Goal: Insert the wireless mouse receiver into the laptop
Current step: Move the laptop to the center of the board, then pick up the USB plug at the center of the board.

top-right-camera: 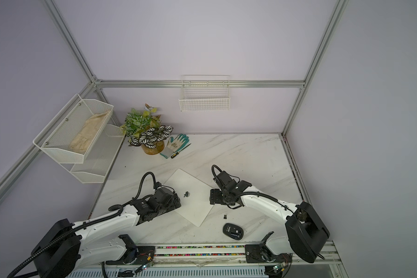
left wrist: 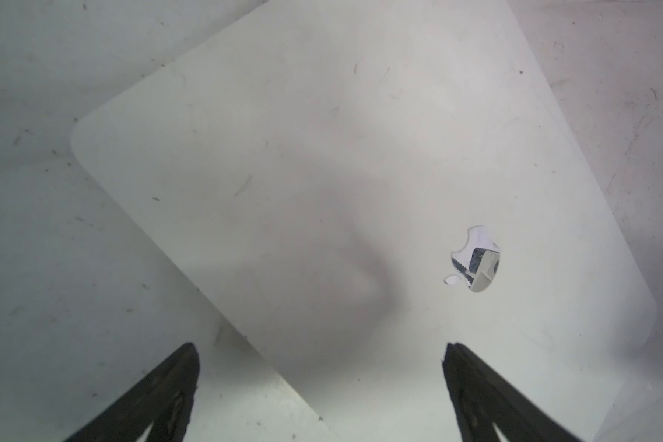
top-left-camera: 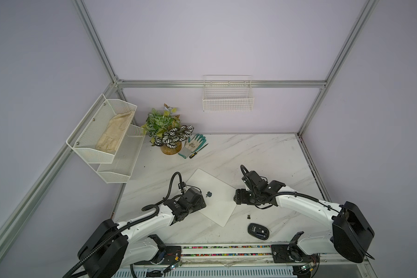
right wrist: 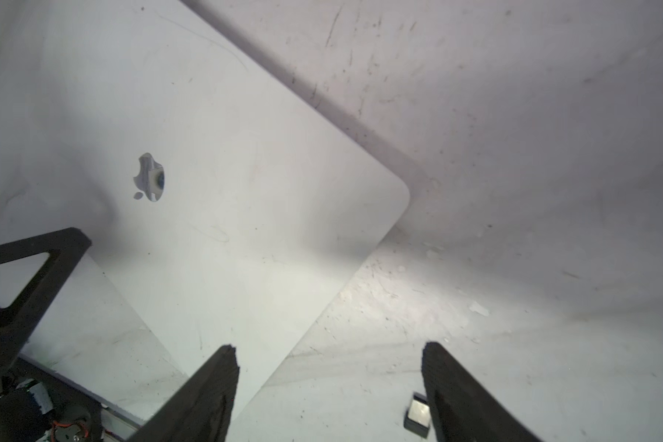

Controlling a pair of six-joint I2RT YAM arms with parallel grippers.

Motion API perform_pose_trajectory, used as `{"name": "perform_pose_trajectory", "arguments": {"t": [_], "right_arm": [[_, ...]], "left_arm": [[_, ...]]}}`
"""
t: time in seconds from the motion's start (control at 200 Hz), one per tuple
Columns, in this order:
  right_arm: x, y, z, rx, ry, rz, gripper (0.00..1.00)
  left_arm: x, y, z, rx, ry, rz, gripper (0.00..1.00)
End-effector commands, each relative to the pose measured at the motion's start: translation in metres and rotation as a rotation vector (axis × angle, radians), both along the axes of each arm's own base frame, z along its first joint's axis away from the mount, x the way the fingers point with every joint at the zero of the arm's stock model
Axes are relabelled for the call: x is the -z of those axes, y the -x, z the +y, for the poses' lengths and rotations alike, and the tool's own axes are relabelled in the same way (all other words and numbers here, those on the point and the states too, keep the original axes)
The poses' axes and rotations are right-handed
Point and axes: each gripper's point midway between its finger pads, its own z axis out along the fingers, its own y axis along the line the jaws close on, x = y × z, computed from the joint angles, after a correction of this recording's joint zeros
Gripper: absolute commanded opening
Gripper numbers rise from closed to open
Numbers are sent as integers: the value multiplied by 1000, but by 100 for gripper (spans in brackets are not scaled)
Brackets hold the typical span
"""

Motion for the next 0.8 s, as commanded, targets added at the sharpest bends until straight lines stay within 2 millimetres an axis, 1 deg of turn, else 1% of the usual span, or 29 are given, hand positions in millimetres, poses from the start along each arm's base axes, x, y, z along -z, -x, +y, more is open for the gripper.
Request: {"name": "perform_pose_trajectory", "arguments": {"t": [0.0, 0.05, 0.11, 0.165, 0.23, 0.305, 0.33, 0.345, 0.425, 0.655, 0.795], "right_arm": [[9, 21, -39, 77, 159, 75, 72], [12, 27, -43, 89, 171, 98, 67], [16, 35, -45, 104, 180, 122, 62], [21, 40, -46, 118, 191, 141, 60], [26, 45, -43, 129, 188, 158, 56], [32, 51, -36, 136, 193, 173, 56], [31, 52, -31, 135, 185, 169, 56], [36, 53, -30, 135, 199, 182, 56], [44, 59, -24, 142, 218, 196, 55], [67, 72, -21, 168, 265, 232, 52], [75, 74, -20, 170, 291, 240, 48]], "left_arm": [[-39, -7, -1, 87, -23, -93, 100], [-45, -6, 0, 110, -38, -102, 100], [-52, -5, 2, 126, -52, -114, 100], [-56, -4, 3, 138, -60, -116, 100], [-59, -4, 1, 150, -59, -120, 100], [-61, -5, -2, 165, -52, -119, 100], [-61, -5, -3, 169, -53, -118, 100], [-61, -5, -4, 173, -52, -116, 100], [-60, -6, -7, 186, -50, -107, 100], [-58, -6, -12, 229, -54, -102, 100], [-59, -5, -11, 235, -57, -110, 100]]}}
